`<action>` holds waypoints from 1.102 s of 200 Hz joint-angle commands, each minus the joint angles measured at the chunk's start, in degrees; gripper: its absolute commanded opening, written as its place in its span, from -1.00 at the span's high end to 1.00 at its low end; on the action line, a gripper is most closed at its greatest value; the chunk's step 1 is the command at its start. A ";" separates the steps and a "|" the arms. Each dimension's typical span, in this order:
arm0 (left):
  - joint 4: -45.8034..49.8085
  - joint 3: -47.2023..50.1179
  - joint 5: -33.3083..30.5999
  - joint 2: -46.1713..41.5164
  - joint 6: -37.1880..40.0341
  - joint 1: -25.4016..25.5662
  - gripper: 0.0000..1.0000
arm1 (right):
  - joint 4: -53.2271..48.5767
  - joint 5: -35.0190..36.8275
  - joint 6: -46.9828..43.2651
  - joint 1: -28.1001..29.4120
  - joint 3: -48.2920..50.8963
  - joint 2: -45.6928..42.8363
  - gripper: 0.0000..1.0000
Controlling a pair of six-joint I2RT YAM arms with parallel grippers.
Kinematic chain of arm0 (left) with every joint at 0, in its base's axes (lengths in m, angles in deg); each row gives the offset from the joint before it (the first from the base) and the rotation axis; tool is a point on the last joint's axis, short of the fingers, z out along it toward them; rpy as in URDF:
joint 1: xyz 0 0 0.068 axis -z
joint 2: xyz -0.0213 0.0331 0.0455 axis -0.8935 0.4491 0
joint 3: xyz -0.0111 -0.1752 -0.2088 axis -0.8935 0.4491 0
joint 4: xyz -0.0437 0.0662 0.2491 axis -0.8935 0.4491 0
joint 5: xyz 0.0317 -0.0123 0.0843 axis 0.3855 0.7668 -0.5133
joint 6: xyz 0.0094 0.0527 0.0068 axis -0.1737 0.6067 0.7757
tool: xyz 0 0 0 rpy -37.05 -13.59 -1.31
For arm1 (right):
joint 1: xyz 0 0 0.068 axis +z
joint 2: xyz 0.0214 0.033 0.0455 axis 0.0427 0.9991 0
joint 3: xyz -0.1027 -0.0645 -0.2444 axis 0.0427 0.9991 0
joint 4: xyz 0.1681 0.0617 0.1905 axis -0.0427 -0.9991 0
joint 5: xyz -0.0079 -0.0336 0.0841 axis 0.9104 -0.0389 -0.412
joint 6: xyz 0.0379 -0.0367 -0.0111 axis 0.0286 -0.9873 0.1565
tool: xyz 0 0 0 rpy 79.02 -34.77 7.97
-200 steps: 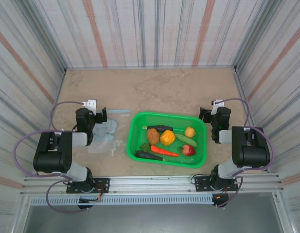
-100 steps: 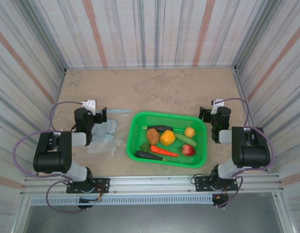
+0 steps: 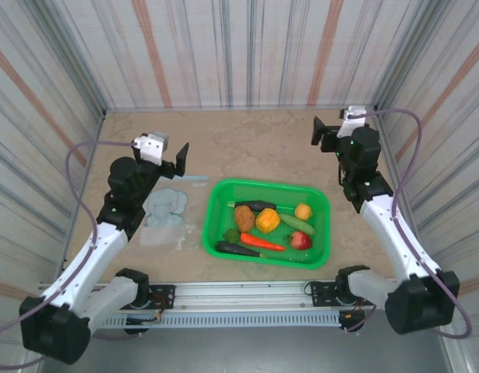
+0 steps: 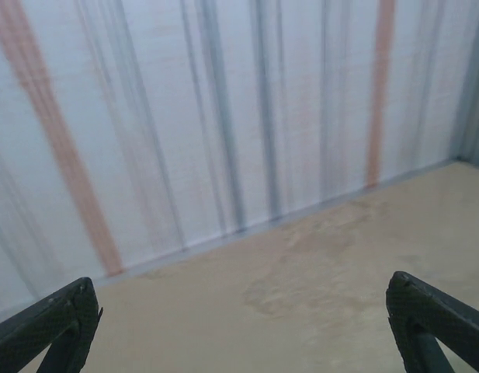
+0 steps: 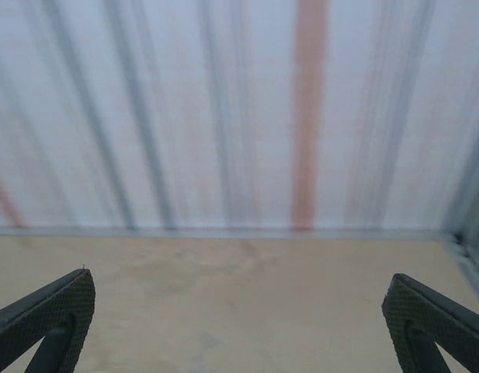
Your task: Place the food in the zip-top bag and seal the zipper
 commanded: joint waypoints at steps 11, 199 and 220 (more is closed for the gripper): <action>36.01 -11.35 -9.53 -3.59 -17.44 6.73 -0.97 | -29.86 13.19 9.99 16.25 -10.99 -2.27 -0.98; 76.57 -49.41 -3.75 59.97 -86.79 -11.38 -0.44 | -54.12 11.79 34.67 18.85 -6.99 -4.49 -0.81; 79.44 -54.38 -6.30 65.09 -88.30 -11.81 -0.43 | -55.00 13.13 33.61 19.51 -6.92 -7.21 -0.82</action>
